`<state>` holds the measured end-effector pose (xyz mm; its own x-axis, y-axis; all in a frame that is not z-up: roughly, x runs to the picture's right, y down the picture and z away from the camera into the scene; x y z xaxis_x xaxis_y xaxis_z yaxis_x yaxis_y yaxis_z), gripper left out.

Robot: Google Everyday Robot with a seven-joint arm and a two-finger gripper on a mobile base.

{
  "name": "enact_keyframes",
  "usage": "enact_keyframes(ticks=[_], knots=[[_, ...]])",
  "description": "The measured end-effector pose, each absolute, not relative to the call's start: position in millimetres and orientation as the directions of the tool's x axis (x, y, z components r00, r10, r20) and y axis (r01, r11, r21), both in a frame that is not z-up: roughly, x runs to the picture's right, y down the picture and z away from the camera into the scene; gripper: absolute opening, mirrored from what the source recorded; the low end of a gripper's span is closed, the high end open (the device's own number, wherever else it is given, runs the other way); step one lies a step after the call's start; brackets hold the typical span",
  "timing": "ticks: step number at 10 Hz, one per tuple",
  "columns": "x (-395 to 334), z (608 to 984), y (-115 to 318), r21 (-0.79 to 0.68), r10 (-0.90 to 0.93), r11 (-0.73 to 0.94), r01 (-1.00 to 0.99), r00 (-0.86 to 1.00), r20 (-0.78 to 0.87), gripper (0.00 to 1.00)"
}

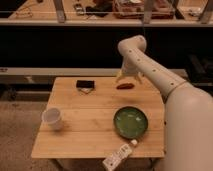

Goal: Move the arm in a circular motion

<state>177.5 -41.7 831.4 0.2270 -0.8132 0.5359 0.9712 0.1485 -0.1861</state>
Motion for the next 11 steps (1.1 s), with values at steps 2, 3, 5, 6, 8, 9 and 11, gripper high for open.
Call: enact_keyframes(ticks=[2, 3, 5, 6, 8, 9, 11], knots=[[220, 791, -25, -0.264, -0.797, 0.218, 0.939, 0.328, 0.507, 0.8], [228, 775, -13, -0.282, -0.784, 0.242, 0.928, 0.359, 0.507, 0.8], [234, 745, 16, -0.308, -0.758, 0.281, 0.909, 0.407, 0.51, 0.8], [230, 705, 58, -0.331, -0.725, 0.32, 0.888, 0.454, 0.517, 0.8], [204, 661, 113, -0.338, -0.689, 0.327, 0.883, 0.467, 0.554, 0.8], [186, 650, 129, -0.322, -0.678, 0.323, 0.89, 0.455, 0.577, 0.8], [126, 636, 154, -0.238, -0.677, 0.296, 0.925, 0.379, 0.63, 0.8]])
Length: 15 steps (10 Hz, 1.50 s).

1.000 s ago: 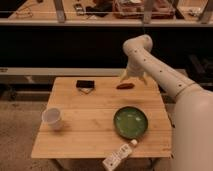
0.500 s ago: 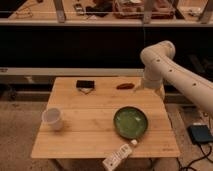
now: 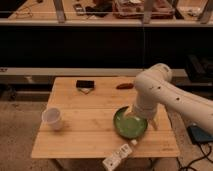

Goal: Move the arm in a circular motion

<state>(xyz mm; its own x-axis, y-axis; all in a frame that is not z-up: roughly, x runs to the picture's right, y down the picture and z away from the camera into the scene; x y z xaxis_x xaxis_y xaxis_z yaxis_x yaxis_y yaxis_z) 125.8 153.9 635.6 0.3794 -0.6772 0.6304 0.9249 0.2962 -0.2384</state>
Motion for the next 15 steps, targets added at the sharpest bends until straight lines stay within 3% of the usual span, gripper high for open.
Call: enact_keyframes(ticks=[3, 6, 7, 11, 13, 15], knots=[[40, 650, 148, -0.057, -0.712, 0.216, 0.975, 0.197, 0.674, 0.8], [-19, 710, 141, 0.093, -0.726, 0.141, 0.986, 0.039, 0.687, 0.8], [-33, 747, 129, 0.136, -0.74, 0.105, 0.985, -0.014, 0.673, 0.8], [-20, 817, 38, 0.176, -0.823, 0.036, 0.984, -0.071, 0.564, 0.8], [10, 841, -14, 0.154, -0.856, 0.031, 0.988, -0.053, 0.515, 0.8], [48, 850, -38, 0.096, -0.866, 0.048, 0.994, -0.006, 0.499, 0.8]])
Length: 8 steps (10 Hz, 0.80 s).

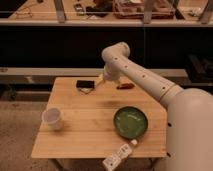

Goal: Move the arm in a circular motion

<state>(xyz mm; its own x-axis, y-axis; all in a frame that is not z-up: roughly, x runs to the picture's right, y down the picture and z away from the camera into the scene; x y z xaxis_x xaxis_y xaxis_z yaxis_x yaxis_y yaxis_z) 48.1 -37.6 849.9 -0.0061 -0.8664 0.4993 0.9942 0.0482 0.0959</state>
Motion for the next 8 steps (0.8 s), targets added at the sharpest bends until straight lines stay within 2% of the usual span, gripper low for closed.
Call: enact_keyframes(ticks=[3, 6, 8], knots=[[147, 833, -41, -0.092, -0.852, 0.117, 0.989, 0.148, 0.502, 0.8], [233, 760, 1, -0.275, -0.804, 0.226, 0.935, 0.338, 0.489, 0.8], [243, 715, 48, -0.317, -0.756, 0.294, 0.902, 0.422, 0.501, 0.8]])
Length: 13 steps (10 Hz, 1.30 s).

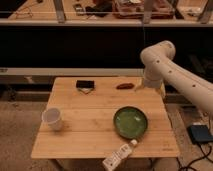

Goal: Move the arm in a circular motion

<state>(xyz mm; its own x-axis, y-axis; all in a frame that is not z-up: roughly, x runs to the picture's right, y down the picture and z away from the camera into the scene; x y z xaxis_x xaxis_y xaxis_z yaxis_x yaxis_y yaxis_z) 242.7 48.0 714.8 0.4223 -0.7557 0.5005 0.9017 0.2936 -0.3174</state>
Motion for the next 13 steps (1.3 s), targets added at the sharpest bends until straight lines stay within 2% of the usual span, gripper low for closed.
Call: enact_keyframes(ticks=[3, 7, 11, 13], knots=[[215, 665, 117, -0.32, -0.702, 0.333, 0.887, 0.46, 0.543, 0.8], [121, 645, 155, -0.216, -0.701, 0.284, 0.934, 0.356, 0.618, 0.8], [-19, 677, 146, -0.005, -0.674, 0.18, 0.984, 0.127, 0.728, 0.8], [-73, 716, 133, 0.1, -0.655, 0.12, 0.988, 0.003, 0.756, 0.8]])
